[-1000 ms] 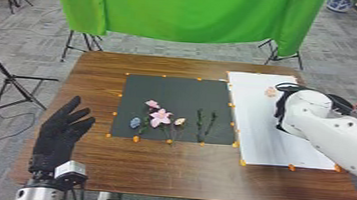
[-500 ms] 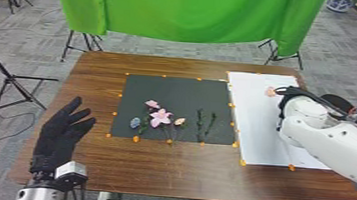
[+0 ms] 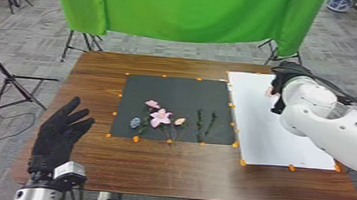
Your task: Arrange flowers
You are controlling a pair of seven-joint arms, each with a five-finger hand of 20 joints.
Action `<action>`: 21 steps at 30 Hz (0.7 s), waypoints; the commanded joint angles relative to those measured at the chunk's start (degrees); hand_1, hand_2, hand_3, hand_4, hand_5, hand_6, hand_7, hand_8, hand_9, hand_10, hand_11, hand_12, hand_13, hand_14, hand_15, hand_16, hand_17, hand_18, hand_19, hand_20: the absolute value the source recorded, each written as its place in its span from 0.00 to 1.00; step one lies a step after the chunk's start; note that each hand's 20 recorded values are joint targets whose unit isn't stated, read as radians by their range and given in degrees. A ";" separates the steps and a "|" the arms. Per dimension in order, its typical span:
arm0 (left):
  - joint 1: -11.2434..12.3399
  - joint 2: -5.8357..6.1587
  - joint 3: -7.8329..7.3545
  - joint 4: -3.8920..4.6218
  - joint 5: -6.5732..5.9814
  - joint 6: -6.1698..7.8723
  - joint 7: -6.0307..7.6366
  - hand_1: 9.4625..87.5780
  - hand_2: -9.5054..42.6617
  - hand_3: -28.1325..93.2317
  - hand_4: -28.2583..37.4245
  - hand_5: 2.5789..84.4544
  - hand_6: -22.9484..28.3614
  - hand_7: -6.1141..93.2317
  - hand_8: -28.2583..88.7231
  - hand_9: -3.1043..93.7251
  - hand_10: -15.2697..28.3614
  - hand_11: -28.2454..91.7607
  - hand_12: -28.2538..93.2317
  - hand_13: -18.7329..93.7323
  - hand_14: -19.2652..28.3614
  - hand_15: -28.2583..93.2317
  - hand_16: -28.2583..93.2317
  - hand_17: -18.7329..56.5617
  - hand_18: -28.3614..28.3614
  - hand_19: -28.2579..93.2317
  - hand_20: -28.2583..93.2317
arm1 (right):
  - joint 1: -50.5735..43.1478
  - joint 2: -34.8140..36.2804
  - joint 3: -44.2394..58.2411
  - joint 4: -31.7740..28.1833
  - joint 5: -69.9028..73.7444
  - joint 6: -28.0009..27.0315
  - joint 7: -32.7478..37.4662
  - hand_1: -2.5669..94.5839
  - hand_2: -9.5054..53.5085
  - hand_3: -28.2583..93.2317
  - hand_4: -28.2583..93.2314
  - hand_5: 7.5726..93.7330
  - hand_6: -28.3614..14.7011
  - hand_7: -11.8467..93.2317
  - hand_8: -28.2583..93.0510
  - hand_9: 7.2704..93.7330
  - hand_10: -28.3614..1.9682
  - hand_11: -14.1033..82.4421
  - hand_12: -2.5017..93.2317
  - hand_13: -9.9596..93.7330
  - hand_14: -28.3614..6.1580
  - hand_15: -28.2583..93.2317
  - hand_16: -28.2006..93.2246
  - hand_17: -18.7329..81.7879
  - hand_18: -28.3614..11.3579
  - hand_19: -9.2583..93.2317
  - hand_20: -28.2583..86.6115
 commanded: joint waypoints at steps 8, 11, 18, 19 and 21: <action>0.89 -1.70 -1.63 -0.54 1.89 -0.45 -2.49 0.26 0.32 0.77 0.09 0.41 0.62 0.18 0.17 0.36 0.76 0.50 0.33 0.36 0.92 0.76 0.12 0.11 0.84 0.60 0.36 | 0.46 -14.22 -0.96 -3.38 3.01 1.03 -6.19 0.66 0.00 0.83 0.00 0.82 0.68 0.40 0.27 0.97 0.67 0.23 0.37 0.92 0.79 0.90 0.38 0.66 0.35 1.00 0.33; 0.98 -2.23 -2.02 -0.49 2.54 -0.79 -3.22 0.26 0.32 0.77 0.09 0.42 0.62 0.18 0.17 0.36 0.76 0.50 0.33 0.36 0.92 0.76 0.12 0.11 0.84 0.60 0.36 | 0.04 -15.83 -1.90 -2.82 3.00 1.29 -5.86 0.66 0.00 0.83 0.00 0.82 0.69 0.40 0.27 0.97 0.68 0.23 0.37 0.92 0.80 0.90 0.38 0.66 0.35 1.00 0.33; 0.42 -2.97 -2.13 -0.19 3.35 -1.57 -4.38 0.26 0.32 0.77 0.09 0.42 0.62 0.18 0.17 0.36 0.76 0.50 0.33 0.36 0.92 0.76 0.12 0.11 0.84 0.60 0.36 | -1.72 -17.30 -2.67 -0.79 4.18 2.90 -4.49 0.66 0.00 0.83 0.00 0.81 0.69 0.41 0.27 0.97 0.68 0.23 0.37 0.92 0.79 0.90 0.38 0.66 0.35 1.00 0.33; 0.47 -3.17 -2.25 -0.15 3.48 -1.70 -4.53 0.26 0.32 0.77 0.09 0.42 0.62 0.18 0.17 0.36 0.76 0.50 0.33 0.36 0.92 0.76 0.12 0.11 0.84 0.60 0.36 | -2.02 -17.53 -2.64 -0.39 4.09 2.86 -4.35 0.66 0.00 0.83 0.00 0.81 0.69 0.41 0.27 0.97 0.68 0.23 0.37 0.92 0.79 0.90 0.38 0.66 0.35 1.00 0.33; 0.50 -3.41 -2.31 -0.17 3.62 -1.71 -4.66 0.26 0.32 0.77 0.09 0.42 0.62 0.18 0.17 0.36 0.76 0.50 0.33 0.36 0.92 0.76 0.12 0.11 0.84 0.59 0.36 | -2.39 -17.81 -2.88 0.28 4.02 3.04 -4.11 0.66 0.00 0.83 0.00 0.80 0.70 0.41 0.27 0.96 0.69 0.23 0.37 0.91 0.79 0.91 0.38 0.66 0.35 1.00 0.33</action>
